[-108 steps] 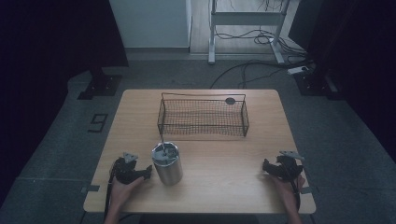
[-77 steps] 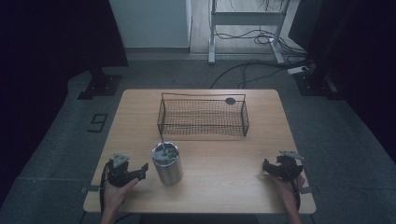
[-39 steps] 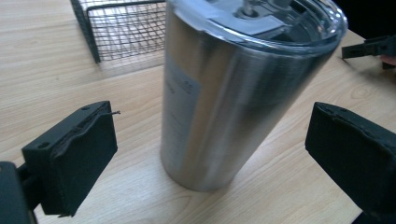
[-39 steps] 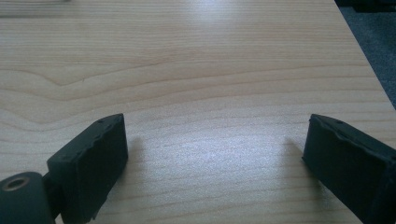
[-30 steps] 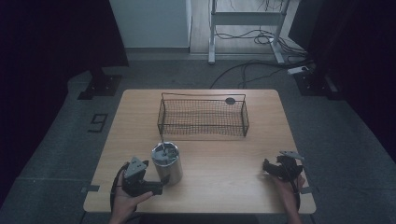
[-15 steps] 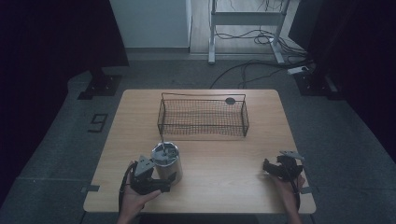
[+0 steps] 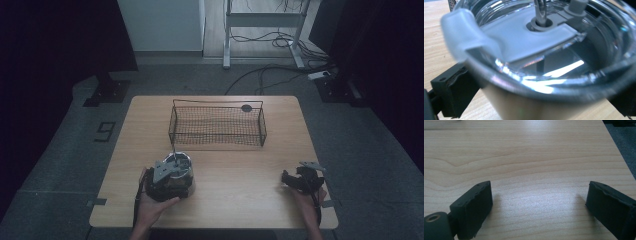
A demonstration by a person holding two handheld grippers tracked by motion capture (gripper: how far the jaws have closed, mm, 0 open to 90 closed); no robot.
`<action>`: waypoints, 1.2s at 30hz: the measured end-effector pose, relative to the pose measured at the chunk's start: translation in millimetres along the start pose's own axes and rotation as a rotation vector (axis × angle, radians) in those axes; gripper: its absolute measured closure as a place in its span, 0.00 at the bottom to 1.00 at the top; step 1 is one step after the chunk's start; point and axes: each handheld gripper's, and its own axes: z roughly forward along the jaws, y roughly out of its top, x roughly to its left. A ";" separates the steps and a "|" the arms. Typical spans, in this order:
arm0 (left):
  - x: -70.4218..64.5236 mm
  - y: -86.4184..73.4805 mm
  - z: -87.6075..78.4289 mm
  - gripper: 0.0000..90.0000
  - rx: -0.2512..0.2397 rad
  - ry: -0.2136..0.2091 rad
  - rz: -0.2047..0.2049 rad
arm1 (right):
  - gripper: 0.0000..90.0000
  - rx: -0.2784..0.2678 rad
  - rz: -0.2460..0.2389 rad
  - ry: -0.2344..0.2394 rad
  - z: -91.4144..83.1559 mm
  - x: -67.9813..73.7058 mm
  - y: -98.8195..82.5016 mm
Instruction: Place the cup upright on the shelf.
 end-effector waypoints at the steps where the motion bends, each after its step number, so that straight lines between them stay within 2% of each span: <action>1: -0.1 0.3 2.1 0.00 -0.002 0.002 -0.006 | 0.07 0.000 -0.001 0.000 0.0 -0.1 0.0; 6: -1.1 0.9 10.1 0.00 -0.012 0.022 -0.015 | 0.08 0.000 0.001 0.000 0.0 -0.1 0.0; 9: -2.4 -1.9 13.1 0.03 -0.035 0.032 0.007 | 0.08 -0.001 0.001 -0.001 0.0 -0.2 -0.1; 14: -1.7 -2.6 12.3 0.04 -0.040 0.030 0.021 | 0.08 -0.002 0.002 -0.002 -0.1 -0.2 -0.1; 36: -0.6 -3.2 11.6 0.05 -0.046 0.024 0.029 | 0.08 -0.003 0.004 -0.006 -0.2 -0.3 -0.1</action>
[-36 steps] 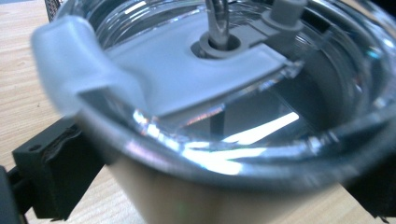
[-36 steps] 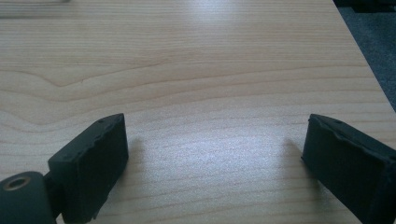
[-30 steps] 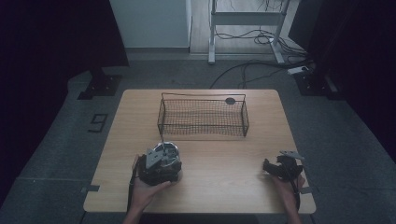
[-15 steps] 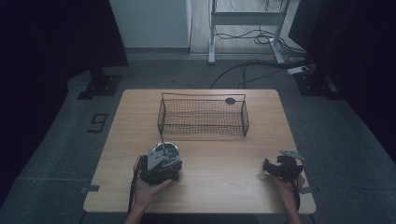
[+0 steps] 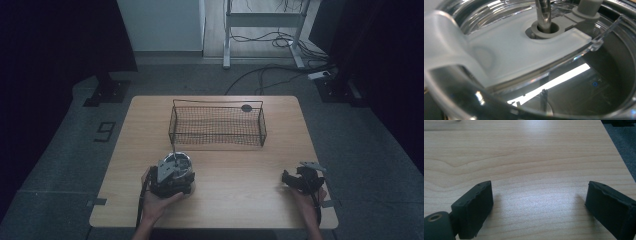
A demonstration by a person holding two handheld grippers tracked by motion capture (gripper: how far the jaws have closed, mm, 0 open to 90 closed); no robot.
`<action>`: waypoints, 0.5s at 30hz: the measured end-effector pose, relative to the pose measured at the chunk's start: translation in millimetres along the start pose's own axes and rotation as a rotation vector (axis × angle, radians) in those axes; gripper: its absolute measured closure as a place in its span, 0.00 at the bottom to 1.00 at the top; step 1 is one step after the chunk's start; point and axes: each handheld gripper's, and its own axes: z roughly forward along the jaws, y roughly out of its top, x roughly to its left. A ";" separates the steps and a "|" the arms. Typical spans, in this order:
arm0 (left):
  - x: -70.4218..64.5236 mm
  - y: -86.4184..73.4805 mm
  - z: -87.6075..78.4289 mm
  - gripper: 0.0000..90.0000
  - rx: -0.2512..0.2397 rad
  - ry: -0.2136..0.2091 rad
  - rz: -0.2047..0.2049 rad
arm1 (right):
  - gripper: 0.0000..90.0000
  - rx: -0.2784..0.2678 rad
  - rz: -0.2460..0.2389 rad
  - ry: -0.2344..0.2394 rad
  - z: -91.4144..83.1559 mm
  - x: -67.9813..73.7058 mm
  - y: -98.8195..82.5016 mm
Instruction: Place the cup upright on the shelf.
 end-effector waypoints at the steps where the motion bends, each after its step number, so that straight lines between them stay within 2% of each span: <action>1: -0.2 -0.4 -0.5 0.05 -0.002 0.006 0.000 | 0.09 0.000 0.002 0.000 0.0 0.0 0.0; 4: 0.0 -0.9 -2.7 0.05 -0.012 0.008 -0.010 | 0.09 -0.002 0.004 -0.001 0.0 -0.1 0.0; 7: 2.1 1.8 -7.1 0.05 -0.027 0.002 -0.044 | 0.09 -0.002 0.006 -0.004 0.0 -0.3 -0.1; 10: 2.9 3.9 -10.2 0.05 -0.043 0.009 -0.057 | 0.09 -0.002 0.005 -0.004 -0.1 -0.2 -0.1; 12: 5.2 9.1 -16.0 0.05 -0.067 0.008 -0.081 | 0.10 -0.004 0.005 -0.005 0.1 0.0 0.1; 15: 7.1 16.4 -21.4 0.05 -0.079 0.008 -0.091 | 0.10 -0.003 0.005 -0.006 0.2 0.2 0.4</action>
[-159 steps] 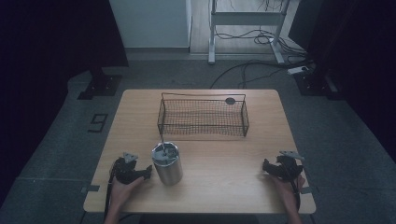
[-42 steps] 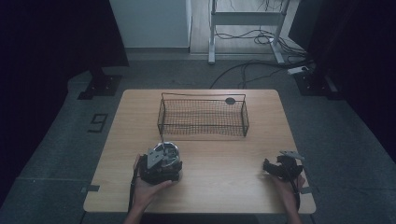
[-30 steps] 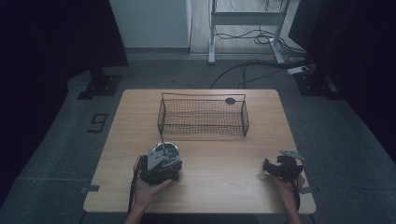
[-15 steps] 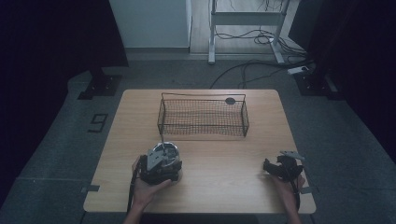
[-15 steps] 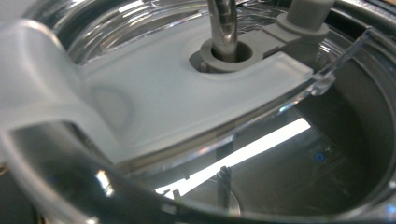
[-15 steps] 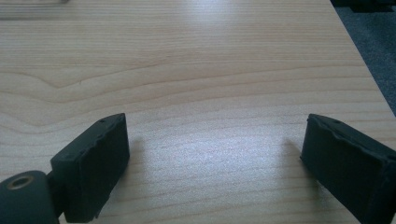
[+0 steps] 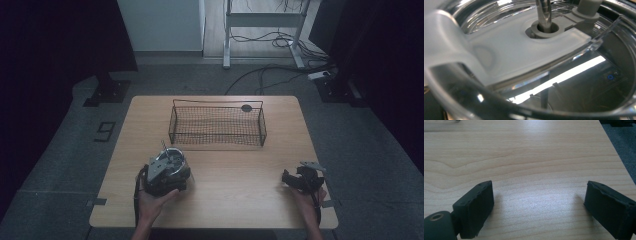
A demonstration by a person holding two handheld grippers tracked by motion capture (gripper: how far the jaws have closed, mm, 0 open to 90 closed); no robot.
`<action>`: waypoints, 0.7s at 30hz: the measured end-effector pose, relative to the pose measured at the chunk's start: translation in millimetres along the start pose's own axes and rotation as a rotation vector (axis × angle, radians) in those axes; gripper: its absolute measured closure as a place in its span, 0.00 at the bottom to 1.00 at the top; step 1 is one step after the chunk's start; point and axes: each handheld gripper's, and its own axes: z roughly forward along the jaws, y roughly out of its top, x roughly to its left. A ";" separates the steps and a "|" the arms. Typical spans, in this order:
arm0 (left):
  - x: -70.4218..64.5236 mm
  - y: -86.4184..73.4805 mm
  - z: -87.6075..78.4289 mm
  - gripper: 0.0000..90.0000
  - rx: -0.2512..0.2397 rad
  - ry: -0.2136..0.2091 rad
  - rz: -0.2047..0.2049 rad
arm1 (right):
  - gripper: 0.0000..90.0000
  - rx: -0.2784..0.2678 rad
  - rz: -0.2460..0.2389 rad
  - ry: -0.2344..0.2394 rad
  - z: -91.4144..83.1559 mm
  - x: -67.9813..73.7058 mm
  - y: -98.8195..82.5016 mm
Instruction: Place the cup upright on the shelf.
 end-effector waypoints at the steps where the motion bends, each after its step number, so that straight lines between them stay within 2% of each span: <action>1: 0.1 3.1 -0.9 0.05 -0.002 0.008 0.002 | 0.10 0.000 0.000 0.000 0.1 0.0 0.0; 5: 0.4 14.6 -2.3 0.05 0.001 0.024 0.008 | 0.10 0.000 0.000 0.001 0.1 0.0 0.1; 16: 4.4 44.7 -3.1 0.05 -0.004 -0.022 0.000 | 0.11 -0.002 0.005 -0.002 -0.2 -0.4 0.0; 21: 6.8 54.8 -3.7 0.05 -0.010 -0.027 -0.001 | 0.12 -0.005 0.013 -0.007 -0.4 -0.5 -0.2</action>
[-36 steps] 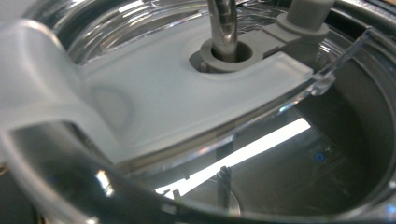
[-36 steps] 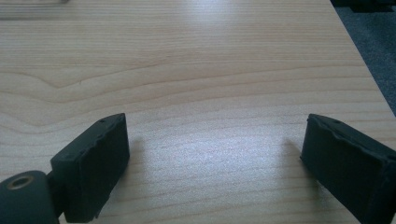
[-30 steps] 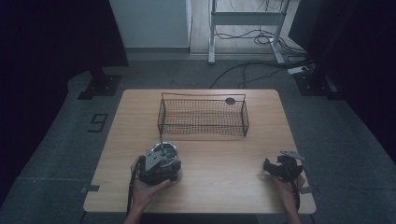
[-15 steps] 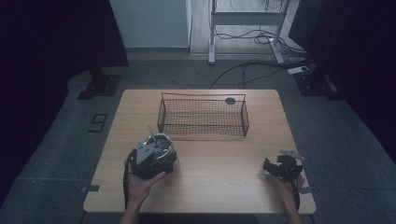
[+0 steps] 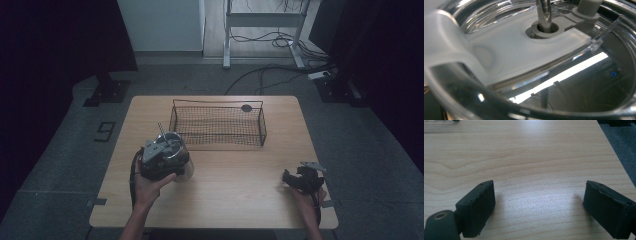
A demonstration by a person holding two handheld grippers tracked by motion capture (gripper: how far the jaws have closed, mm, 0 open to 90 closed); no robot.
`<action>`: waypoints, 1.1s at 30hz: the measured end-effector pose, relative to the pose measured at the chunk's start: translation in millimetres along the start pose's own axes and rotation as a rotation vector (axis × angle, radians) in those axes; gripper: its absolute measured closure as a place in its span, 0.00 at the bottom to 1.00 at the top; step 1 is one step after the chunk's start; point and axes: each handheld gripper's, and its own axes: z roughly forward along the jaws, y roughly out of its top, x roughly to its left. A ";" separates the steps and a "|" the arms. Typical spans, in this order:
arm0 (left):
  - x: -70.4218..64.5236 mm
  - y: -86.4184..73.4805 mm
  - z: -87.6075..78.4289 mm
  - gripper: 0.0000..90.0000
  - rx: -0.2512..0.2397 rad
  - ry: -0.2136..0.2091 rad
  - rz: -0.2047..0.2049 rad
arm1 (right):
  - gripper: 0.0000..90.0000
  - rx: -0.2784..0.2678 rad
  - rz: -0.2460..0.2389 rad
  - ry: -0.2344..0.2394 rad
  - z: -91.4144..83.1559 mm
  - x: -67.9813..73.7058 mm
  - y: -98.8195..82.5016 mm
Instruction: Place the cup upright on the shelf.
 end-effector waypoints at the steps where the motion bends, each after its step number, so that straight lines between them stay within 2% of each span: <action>1: 0.8 2.4 0.0 0.05 -0.001 -0.003 -0.002 | 0.12 0.000 0.000 0.000 0.0 0.0 0.0; 7: 5.8 16.8 2.9 0.05 -0.005 -0.011 -0.023 | 0.12 0.000 0.001 -0.001 0.0 0.0 0.0; 16: 9.6 33.5 10.9 0.05 0.007 0.000 -0.013 | 0.12 -0.001 0.002 -0.001 0.1 0.0 0.1; 33: 15.2 64.3 25.7 0.05 0.013 0.004 -0.025 | 0.12 0.001 -0.001 -0.001 -0.1 -0.2 0.1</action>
